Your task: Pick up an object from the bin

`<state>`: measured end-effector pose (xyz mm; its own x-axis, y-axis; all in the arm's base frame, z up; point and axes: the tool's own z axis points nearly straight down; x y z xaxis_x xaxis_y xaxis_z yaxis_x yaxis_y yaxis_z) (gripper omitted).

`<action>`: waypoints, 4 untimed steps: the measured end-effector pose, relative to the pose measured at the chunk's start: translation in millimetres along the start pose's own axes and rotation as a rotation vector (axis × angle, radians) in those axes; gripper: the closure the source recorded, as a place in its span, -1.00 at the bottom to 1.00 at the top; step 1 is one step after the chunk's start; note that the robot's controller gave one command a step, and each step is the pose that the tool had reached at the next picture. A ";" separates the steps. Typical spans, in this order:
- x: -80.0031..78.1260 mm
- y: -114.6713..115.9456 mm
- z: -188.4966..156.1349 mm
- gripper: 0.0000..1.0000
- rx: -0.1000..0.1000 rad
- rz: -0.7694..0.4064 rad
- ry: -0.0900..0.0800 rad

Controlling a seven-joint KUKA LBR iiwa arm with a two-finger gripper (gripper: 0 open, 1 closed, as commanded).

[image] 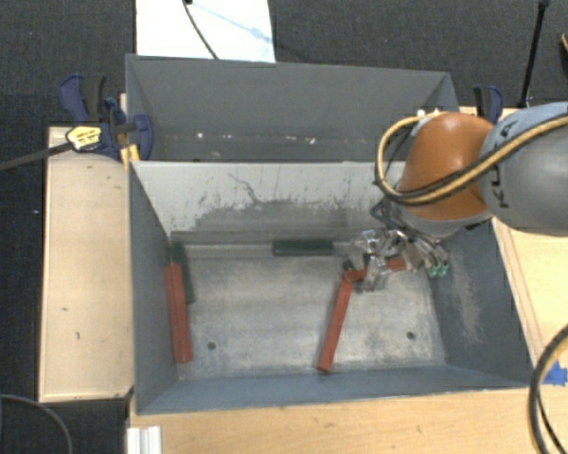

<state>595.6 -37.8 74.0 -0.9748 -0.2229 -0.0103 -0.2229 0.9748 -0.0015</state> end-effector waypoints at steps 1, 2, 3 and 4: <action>2.1 0.5 3.0 -1.00 -0.001 -0.001 0.006; 1.7 4.8 2.8 -1.00 -0.001 -0.022 0.008; 2.0 9.2 3.0 -1.00 -0.002 -0.041 0.009; 0.5 8.9 0.4 1.00 -0.001 -0.041 0.005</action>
Offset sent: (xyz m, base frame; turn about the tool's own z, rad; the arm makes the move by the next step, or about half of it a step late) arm 0.0000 0.0000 0.0000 0.0000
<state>593.2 -29.3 73.6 -0.9650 -0.2622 -0.0055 -0.2622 0.9650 -0.0013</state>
